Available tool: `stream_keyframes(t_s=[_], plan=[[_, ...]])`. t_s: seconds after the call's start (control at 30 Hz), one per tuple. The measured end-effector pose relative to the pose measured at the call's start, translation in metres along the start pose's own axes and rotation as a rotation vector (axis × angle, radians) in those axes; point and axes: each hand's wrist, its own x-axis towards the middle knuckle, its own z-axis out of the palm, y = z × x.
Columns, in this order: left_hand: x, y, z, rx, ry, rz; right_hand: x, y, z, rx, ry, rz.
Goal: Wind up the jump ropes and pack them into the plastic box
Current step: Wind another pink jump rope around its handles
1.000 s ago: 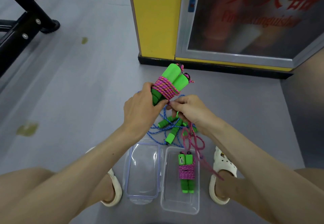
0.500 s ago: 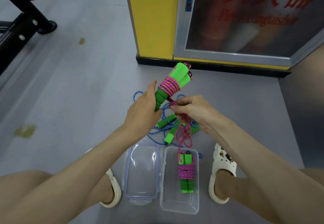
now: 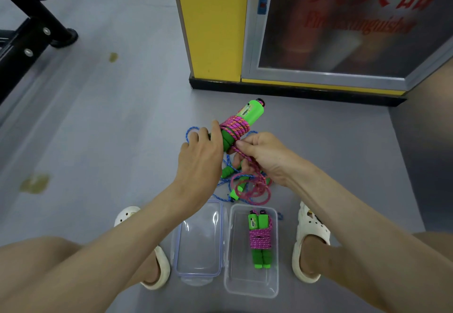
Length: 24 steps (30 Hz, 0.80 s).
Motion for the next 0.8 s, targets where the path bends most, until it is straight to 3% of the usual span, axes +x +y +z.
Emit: stream_keyframes(t_s=[0.27,0.43,0.5,0.57,0.73,0.8], plan=[[-0.007,0.008,0.003,0.169,0.111,0.015,-0.001,0.001,0.004,0.046,0.048,0.036],[-0.011,0.012,0.014,0.002,0.165,0.113,0.003,0.005,-0.002,0.017,0.234,0.045],[-0.011,0.011,0.011,-0.168,0.098,0.136,0.004,0.006,-0.006,-0.031,0.276,0.030],[-0.004,0.007,0.000,-0.426,-0.101,0.089,0.005,0.005,-0.013,-0.058,0.295,0.023],[0.015,-0.014,-0.020,-1.265,-0.508,-0.321,0.000,0.001,-0.020,-0.123,0.110,0.001],[0.013,-0.016,-0.022,-1.514,-0.688,-0.393,-0.001,-0.001,-0.017,-0.097,0.064,-0.014]])
